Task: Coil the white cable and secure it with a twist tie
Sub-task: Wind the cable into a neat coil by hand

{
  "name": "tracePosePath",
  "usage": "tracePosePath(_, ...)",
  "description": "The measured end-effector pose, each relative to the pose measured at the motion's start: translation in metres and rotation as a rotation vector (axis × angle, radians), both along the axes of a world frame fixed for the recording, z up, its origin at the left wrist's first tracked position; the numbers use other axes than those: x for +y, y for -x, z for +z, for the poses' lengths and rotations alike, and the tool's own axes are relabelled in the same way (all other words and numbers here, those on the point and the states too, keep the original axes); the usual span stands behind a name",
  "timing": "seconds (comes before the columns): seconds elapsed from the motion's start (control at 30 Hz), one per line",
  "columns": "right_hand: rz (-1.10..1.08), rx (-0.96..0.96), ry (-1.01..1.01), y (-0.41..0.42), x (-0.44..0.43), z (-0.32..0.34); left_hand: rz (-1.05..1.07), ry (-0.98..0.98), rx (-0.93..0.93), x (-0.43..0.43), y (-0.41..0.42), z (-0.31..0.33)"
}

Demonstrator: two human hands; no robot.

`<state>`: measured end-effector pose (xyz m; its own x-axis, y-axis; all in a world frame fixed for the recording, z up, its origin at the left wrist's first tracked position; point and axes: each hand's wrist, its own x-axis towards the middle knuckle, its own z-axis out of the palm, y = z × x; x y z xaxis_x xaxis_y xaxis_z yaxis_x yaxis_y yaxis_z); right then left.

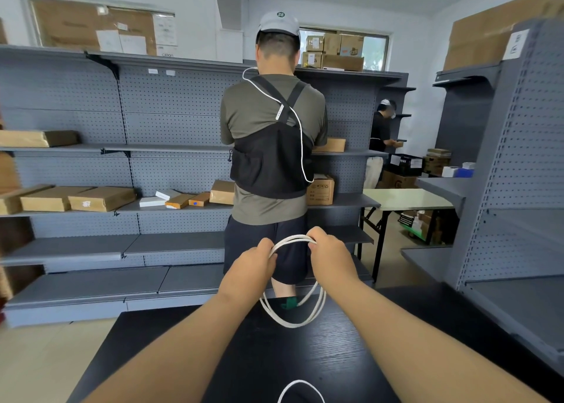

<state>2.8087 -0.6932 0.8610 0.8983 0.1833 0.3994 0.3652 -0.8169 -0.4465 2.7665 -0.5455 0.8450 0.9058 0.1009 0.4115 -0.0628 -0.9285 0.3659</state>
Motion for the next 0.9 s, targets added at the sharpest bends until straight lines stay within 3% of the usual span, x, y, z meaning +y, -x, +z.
tracePosePath(0.3, 0.077, -0.036, 0.103, 0.002, 0.001, 0.001, 0.035, -0.003, -0.006, -0.002, -0.004, 0.013)
tracePosePath(0.47, 0.047, -0.027, -0.041, 0.000, 0.001, 0.000, 0.062, 0.012, -0.048, -0.008, -0.004, 0.011)
tracePosePath(0.63, 0.011, 0.034, -0.247, 0.001, 0.003, 0.002, 0.054, 0.291, -0.090, -0.008, -0.005, 0.001)
tracePosePath(0.9, -0.023, -0.101, -0.081, -0.004, -0.002, -0.001, -0.039, 0.912, 0.203, -0.003, -0.008, 0.000)
